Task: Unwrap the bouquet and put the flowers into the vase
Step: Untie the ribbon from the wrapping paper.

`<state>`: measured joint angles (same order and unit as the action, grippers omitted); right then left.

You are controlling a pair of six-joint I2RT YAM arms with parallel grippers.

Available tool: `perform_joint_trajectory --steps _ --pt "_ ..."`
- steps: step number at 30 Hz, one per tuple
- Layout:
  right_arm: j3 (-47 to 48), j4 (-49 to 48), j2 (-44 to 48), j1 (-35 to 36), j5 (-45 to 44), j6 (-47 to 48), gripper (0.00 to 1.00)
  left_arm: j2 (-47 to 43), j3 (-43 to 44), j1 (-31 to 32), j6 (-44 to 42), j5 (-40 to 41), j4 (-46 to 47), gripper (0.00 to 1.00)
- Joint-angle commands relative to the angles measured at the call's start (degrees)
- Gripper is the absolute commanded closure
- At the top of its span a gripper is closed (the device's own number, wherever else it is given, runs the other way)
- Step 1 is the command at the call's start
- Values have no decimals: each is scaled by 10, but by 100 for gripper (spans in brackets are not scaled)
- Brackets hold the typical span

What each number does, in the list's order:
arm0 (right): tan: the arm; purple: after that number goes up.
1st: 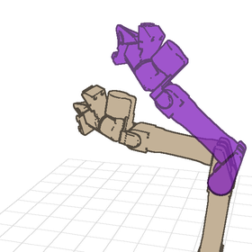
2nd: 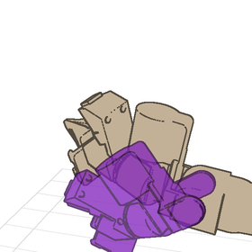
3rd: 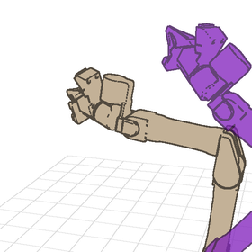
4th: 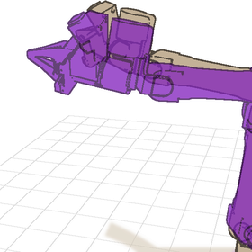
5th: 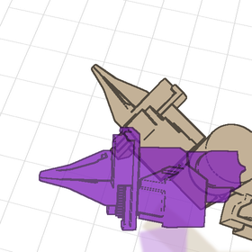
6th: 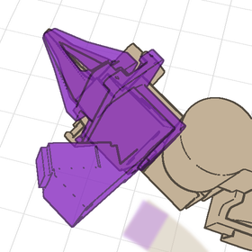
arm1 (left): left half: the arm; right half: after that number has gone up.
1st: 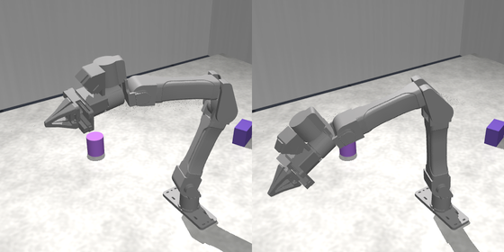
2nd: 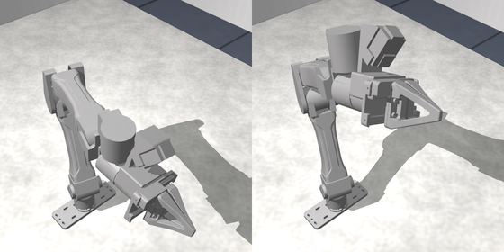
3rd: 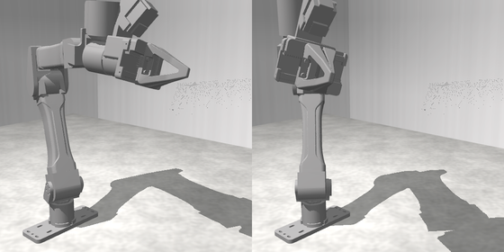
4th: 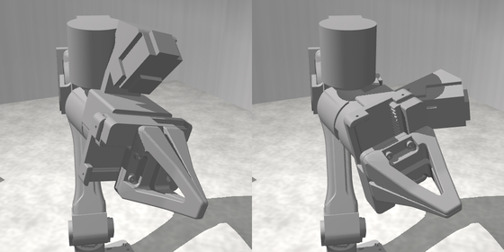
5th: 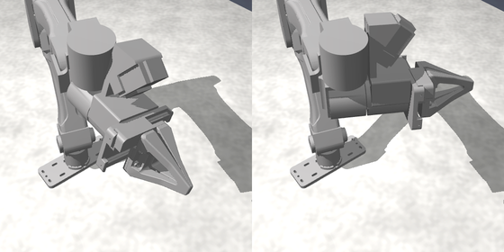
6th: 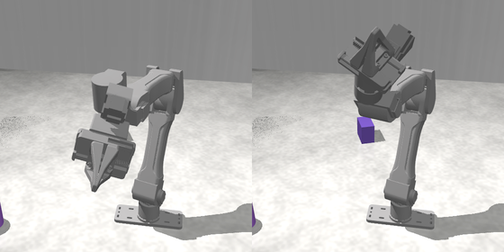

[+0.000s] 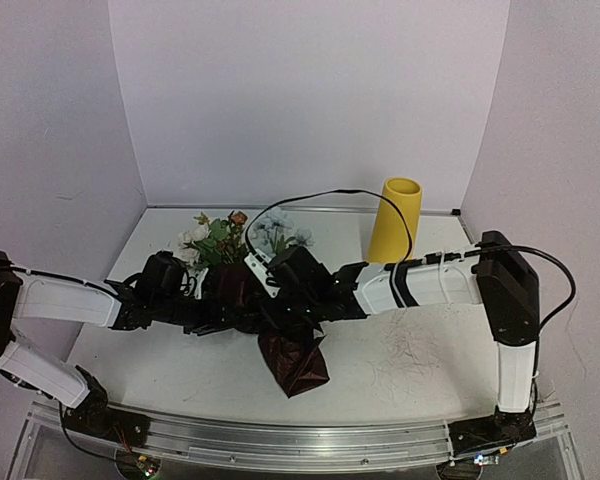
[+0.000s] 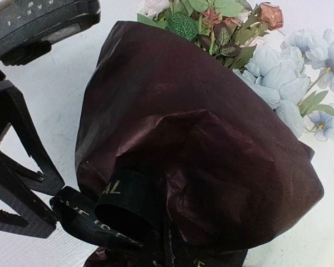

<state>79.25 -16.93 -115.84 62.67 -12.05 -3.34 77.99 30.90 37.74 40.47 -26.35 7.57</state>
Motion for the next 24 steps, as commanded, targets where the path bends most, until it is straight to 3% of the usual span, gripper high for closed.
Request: perform_joint_trajectory --steps 1,6,16,24 --pt "-15 -20 51 -2 -55 -35 100 -18 21 3 -4 4 15 56" --pt "-56 -21 89 -24 -104 -88 100 -15 17 3 -1 6 15 55" --pt "-113 -12 142 -57 -81 -129 100 -40 13 19 -16 28 15 55" --pt "-78 -10 147 -57 73 -97 100 -91 45 32 -63 82 -18 52"
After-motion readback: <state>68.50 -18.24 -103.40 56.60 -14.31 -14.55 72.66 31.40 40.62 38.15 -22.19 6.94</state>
